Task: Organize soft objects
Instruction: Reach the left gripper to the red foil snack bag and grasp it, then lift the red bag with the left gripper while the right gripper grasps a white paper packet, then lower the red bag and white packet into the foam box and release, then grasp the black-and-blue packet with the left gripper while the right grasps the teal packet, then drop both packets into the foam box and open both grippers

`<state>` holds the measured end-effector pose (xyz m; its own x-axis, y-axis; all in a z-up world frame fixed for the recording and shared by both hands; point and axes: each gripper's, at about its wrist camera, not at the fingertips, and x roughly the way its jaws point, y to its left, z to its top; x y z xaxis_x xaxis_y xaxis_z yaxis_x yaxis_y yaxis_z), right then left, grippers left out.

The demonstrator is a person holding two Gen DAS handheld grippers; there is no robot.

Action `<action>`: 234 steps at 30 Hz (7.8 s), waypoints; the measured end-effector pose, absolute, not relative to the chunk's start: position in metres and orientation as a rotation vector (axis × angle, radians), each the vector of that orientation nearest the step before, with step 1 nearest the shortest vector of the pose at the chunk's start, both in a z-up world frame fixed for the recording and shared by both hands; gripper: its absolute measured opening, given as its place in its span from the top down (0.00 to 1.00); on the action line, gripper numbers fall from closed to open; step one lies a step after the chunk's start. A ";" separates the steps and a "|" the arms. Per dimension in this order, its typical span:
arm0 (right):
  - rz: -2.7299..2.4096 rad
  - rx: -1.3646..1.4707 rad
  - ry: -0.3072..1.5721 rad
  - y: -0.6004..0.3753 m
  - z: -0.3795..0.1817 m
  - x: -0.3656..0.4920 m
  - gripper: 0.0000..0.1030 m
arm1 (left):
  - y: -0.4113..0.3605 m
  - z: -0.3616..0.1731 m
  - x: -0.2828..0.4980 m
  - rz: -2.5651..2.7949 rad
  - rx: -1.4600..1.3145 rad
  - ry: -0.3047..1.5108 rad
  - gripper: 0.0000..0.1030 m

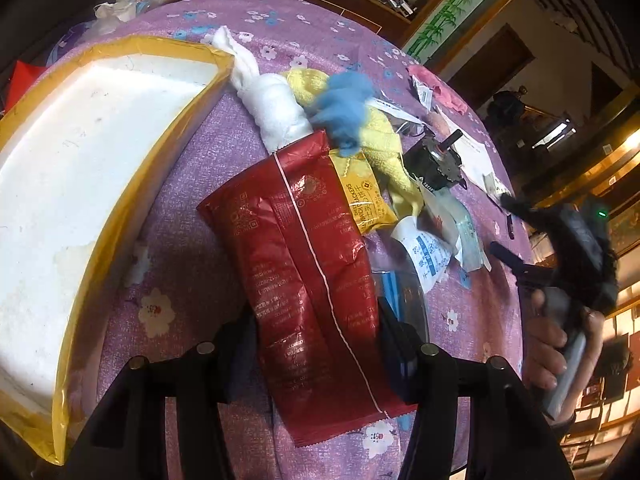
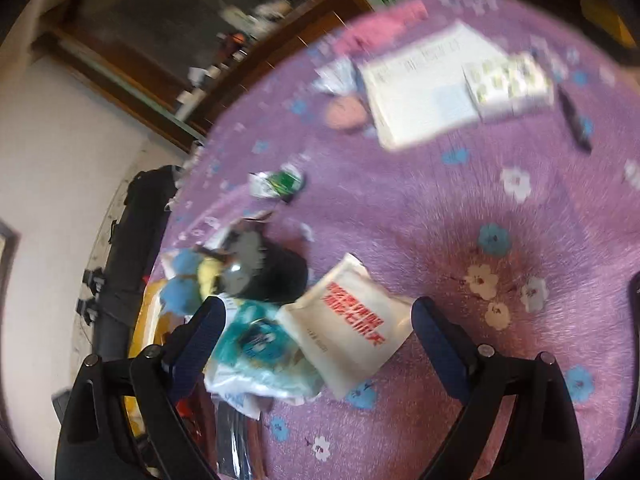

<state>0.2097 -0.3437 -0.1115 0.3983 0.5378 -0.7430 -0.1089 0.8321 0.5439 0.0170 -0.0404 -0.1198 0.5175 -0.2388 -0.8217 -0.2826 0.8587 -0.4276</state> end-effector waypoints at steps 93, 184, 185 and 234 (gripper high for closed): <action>1.126 0.135 0.970 -0.051 -0.084 0.065 0.27 | 0.125 -0.083 -0.044 0.373 -0.300 1.037 0.16; 1.042 0.328 0.891 -0.188 -0.056 0.073 0.88 | 0.049 -0.015 -0.050 0.199 -0.462 0.781 0.67; 1.063 0.321 0.902 -0.170 -0.054 0.076 0.88 | 0.061 -0.015 -0.048 0.232 -0.435 0.789 0.67; 0.642 0.282 1.057 -0.279 -0.135 0.173 0.39 | -0.077 -0.051 0.019 -0.072 -0.232 0.905 0.07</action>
